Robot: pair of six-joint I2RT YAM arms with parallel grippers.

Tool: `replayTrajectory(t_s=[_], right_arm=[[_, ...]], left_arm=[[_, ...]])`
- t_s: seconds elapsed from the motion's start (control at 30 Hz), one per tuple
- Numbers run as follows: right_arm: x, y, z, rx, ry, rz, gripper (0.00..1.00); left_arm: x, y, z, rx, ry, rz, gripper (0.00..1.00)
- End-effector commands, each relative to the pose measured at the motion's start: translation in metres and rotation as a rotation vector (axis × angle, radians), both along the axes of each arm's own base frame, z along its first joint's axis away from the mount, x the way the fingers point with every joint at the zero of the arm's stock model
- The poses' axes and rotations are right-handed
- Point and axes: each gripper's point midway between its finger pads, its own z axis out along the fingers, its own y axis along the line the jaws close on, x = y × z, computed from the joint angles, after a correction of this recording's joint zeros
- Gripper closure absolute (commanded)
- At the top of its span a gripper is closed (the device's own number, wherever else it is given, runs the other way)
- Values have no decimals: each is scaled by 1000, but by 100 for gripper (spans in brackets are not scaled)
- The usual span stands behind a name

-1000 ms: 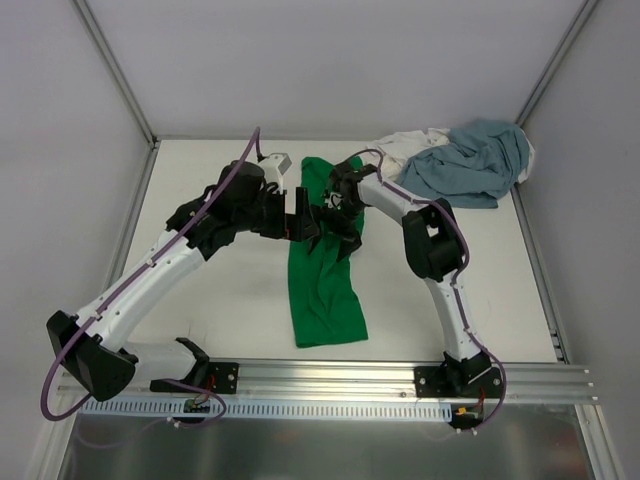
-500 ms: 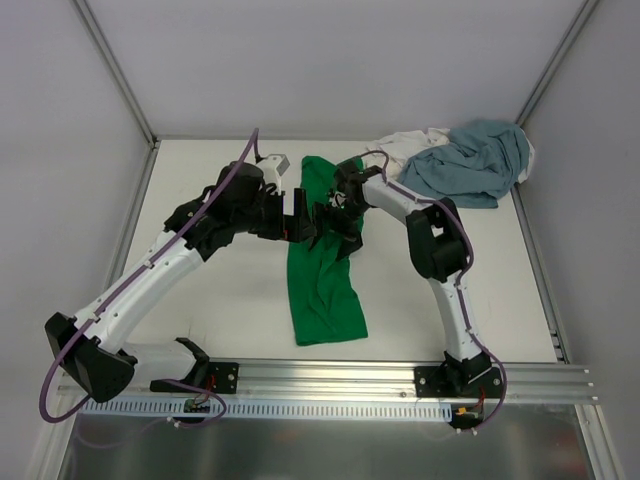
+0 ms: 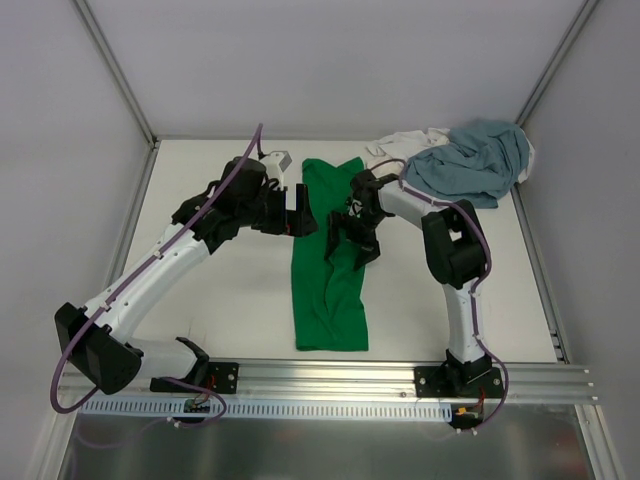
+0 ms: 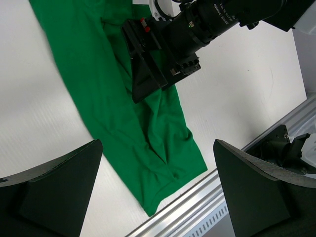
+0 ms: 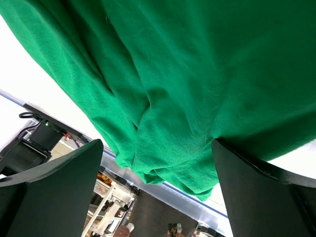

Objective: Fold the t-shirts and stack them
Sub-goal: Grab the bottom of the folded rectangular tshirt with both arms

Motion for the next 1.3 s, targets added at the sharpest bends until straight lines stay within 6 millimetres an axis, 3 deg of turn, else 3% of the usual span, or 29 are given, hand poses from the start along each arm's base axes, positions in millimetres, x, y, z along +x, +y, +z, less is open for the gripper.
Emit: replayTrajectory(t_s=[0.0, 0.27, 0.33, 0.4, 0.43, 0.53, 0.57, 0.6, 0.7, 0.87, 0.97, 1.07, 1.27], right_arm=[[12, -19, -5, -92, -89, 13, 0], [32, -15, 62, -76, -210, 34, 1], [37, -20, 91, -90, -264, 33, 0], [41, -37, 109, -184, -337, 43, 0], [55, -44, 131, -239, -443, 38, 0], [73, -65, 162, -436, -633, 99, 1], [77, -65, 164, -469, -663, 114, 1], [80, -65, 162, -495, -676, 117, 0], [87, -51, 133, -600, -665, 181, 1], [93, -13, 68, -617, -573, 192, 0], [87, -4, 35, -614, -495, 159, 0], [81, -2, 16, -604, -448, 130, 1], [74, 7, 5, -555, -404, 80, 0]], left_arm=[[5, -1, 14, -29, -43, -23, 1], [12, -5, 3, -57, -15, -37, 1], [14, -7, 3, -56, -14, -45, 1], [17, -7, 2, -51, -13, -40, 1], [17, -8, 1, -51, -13, -40, 1], [20, -8, -4, -42, 1, -31, 1], [21, -8, -6, -37, 6, -26, 1], [21, -8, -6, -38, 7, -23, 1], [23, -7, -7, -25, 8, -19, 1], [24, -3, -6, 13, 7, -28, 1], [21, 0, -4, 29, 8, -32, 1], [15, 1, -7, 28, 20, -45, 1], [8, 3, -16, 37, 34, -71, 1]])
